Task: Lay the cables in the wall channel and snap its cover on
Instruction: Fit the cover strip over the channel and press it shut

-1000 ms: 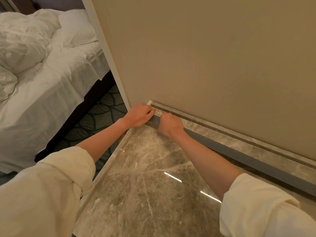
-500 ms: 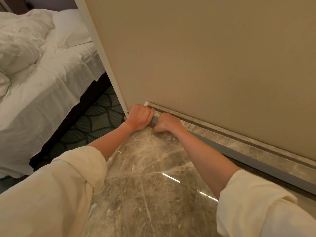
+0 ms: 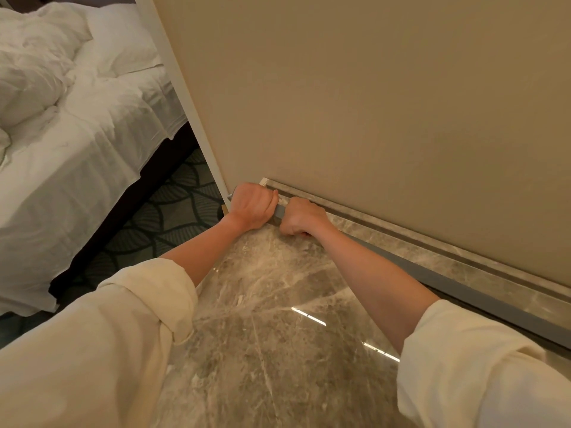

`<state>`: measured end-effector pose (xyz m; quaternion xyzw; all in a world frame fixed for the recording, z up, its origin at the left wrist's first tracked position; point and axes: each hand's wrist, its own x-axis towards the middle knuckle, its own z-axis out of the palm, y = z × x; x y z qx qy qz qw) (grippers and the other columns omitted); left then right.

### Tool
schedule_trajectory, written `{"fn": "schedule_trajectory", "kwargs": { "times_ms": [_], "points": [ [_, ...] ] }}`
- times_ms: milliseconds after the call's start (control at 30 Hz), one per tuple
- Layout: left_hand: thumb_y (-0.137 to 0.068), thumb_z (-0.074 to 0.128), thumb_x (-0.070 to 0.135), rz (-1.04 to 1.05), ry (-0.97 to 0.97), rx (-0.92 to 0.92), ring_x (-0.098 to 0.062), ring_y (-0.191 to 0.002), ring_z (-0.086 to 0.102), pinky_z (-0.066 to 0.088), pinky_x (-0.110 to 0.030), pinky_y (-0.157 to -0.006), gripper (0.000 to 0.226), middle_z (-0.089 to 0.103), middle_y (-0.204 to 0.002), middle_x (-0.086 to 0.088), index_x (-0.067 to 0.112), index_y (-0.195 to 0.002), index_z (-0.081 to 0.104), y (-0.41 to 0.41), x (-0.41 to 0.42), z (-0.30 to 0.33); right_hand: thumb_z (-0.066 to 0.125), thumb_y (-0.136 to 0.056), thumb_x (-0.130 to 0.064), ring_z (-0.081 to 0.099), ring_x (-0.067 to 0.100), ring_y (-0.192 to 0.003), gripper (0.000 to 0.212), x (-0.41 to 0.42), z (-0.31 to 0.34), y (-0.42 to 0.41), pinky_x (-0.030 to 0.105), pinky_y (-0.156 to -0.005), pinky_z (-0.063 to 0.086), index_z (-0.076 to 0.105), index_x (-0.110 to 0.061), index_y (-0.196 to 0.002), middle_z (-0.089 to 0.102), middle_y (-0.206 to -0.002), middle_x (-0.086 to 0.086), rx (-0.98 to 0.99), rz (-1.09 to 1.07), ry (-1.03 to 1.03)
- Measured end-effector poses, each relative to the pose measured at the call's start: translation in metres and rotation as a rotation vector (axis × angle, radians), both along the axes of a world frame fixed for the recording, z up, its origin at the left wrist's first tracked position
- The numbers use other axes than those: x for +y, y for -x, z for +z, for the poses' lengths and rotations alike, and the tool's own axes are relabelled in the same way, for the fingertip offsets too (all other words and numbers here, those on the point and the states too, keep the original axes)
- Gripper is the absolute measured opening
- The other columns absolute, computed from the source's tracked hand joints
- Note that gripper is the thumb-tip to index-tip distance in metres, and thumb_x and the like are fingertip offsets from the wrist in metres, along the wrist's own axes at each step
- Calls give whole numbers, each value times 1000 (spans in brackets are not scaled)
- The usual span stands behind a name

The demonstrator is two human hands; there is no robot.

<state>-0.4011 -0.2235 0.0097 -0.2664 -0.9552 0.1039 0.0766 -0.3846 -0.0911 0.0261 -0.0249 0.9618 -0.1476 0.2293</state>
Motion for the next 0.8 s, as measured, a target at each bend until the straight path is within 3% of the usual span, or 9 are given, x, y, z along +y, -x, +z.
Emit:
{"fn": "schedule_trajectory", "kwargs": {
  "times_ms": [167,300,567,667,800],
  "points": [
    [-99,17,18,38,-23,-20,-30,-63,56,32,-35,-55,50,63,-71,-16,5,-71,56,4,2,-3,60,-67,-14,55,23,-62,16,-1,-3,1,28,-56,42,50,-14,-80,51,-65,-1,22,0,-4],
    [-98,21,20,84,-79,-17,-29,-57,54,33,-35,-52,47,64,-66,-16,13,-58,44,4,4,-1,61,-66,-15,57,24,-65,17,-2,-4,2,29,-58,42,50,-14,-80,52,-66,-1,25,-18,-1],
    [-93,28,22,110,-281,57,-28,-39,49,33,-33,-43,55,56,-45,-17,5,-45,48,0,3,-3,65,-69,-12,61,26,-80,19,0,-2,-5,31,-63,41,51,-16,-81,57,-79,4,133,-23,-3],
    [-92,21,26,101,-316,88,-29,-39,48,30,-33,-43,58,54,-43,-16,6,-44,45,-2,3,-3,66,-69,-17,57,25,-73,18,4,0,-6,31,-62,41,51,-16,-79,55,-76,2,120,-2,3],
    [-93,11,32,132,-332,66,-32,-51,53,41,-40,-51,61,60,-55,-18,7,-52,48,-2,0,-4,66,-65,-29,55,18,-56,19,26,-1,-10,24,-49,35,50,-18,-63,56,-62,-4,55,0,61]
  ]
}}
